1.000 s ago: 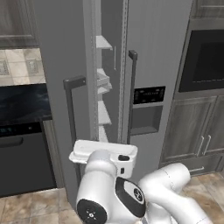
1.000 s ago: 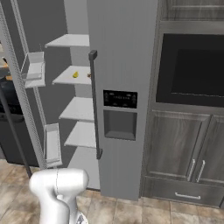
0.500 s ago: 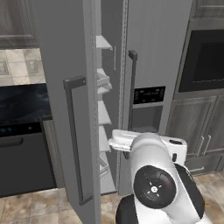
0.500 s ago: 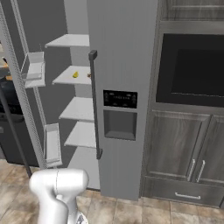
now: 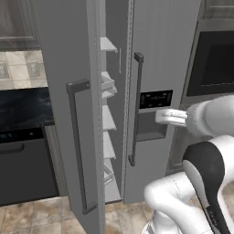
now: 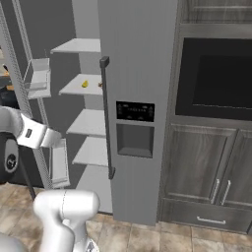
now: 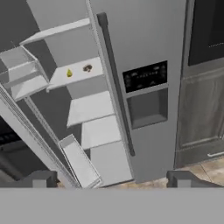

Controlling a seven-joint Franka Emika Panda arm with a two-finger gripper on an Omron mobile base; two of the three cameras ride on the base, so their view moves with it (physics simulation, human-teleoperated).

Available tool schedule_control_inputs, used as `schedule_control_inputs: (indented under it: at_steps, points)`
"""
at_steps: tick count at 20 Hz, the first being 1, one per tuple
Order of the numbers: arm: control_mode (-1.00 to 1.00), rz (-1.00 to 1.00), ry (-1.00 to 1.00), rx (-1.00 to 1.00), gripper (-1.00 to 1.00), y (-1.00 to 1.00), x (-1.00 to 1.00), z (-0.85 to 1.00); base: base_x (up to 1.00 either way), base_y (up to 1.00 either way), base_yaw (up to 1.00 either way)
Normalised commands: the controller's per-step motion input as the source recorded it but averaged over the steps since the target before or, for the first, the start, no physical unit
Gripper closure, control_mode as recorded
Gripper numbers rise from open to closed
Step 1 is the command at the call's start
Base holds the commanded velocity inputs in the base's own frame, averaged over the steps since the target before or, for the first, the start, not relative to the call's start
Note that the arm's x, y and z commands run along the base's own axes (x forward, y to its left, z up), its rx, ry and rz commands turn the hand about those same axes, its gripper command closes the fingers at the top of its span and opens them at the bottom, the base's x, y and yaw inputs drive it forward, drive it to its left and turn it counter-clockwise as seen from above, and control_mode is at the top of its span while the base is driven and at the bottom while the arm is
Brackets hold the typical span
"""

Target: Take the lemon wedge from the fridge and place it on the plate with fish on the dining counter.

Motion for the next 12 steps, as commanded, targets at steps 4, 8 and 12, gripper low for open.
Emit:
schedule_control_inputs:
  at_steps: [4,8,12]
  points:
    - [-1.0,0.38,0.18,0.15,-1.0,-0.36,0.39,0.0,0.0,0.0,0.0]
    - [-1.0,0.36,0.15,0.1,-1.0,0.0,0.2,0.0,0.0,0.0,0.0]
    - [-1.0,0.31,0.17,0.12,-1.0,0.09,0.48,0.01,0.0,0.0,0.0]
